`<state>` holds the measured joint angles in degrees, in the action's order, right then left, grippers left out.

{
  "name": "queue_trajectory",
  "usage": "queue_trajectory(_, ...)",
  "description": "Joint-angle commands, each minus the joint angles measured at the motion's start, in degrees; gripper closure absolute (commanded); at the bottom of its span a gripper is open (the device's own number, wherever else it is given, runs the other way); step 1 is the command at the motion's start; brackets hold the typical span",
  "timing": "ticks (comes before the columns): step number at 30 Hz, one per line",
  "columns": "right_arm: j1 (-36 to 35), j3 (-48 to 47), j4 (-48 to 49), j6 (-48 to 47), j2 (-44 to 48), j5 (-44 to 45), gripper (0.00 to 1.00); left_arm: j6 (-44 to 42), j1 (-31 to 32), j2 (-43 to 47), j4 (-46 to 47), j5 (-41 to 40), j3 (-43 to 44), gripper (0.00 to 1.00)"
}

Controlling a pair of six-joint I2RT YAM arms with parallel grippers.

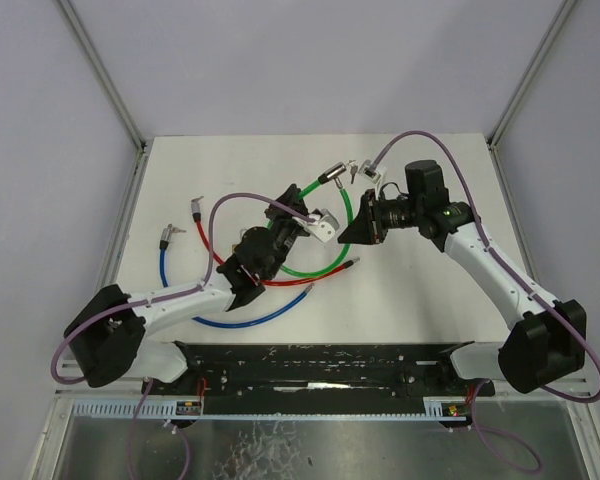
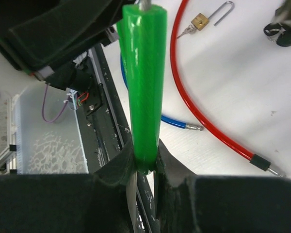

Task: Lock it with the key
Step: Lock the lock.

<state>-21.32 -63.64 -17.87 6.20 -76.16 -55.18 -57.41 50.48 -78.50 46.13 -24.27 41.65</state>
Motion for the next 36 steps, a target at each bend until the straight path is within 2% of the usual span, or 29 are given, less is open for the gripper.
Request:
queue_trajectory(1, 0.0, -5.6, 5.4, -3.8, 1.8, 1.7, 1.00, 4.6, 0.6, 2.1, -10.6, 13.8, 0.6, 1.00)
queue_trajectory(5, 0.1, -6.0, 4.8, -4.2, 1.7, 2.1, 1.00, 5.7, 0.3, 2.7, -13.3, 16.0, 1.2, 1.00)
queue_trajectory(9, 1.1, -5.8, 5.6, -2.9, 1.9, 0.5, 1.00, 5.4, 0.1, 3.0, -12.8, 14.8, 0.9, 1.00)
queue_trajectory(14, 1.8, -4.3, 11.9, 4.3, 2.4, -9.7, 1.00, -2.2, 1.4, 0.6, -5.1, 5.5, -1.0, 1.00)
queue_trajectory(17, 1.8, -4.0, 14.0, 6.8, 2.6, -12.6, 1.00, -7.0, 2.5, -1.6, -0.5, 1.2, -1.7, 1.00)
queue_trajectory(23, 1.7, -3.6, 16.5, 9.2, 2.9, -15.2, 1.00, -10.5, 3.2, -3.3, 4.2, -1.0, -2.4, 1.00)
queue_trajectory(27, 1.7, -3.0, 15.9, 8.2, 2.6, -11.5, 1.00, -8.7, 3.3, -2.0, 3.4, 1.8, -3.1, 1.00)
queue_trajectory(32, 1.7, -4.1, 9.5, 1.1, 1.7, -3.4, 1.00, -4.6, 3.3, 2.0, 1.3, 6.1, -4.0, 1.00)
queue_trajectory(36, 1.7, -2.1, 11.0, -3.0, 1.9, 1.2, 1.00, -2.5, 3.3, 3.2, -1.3, 7.9, -3.4, 1.00)
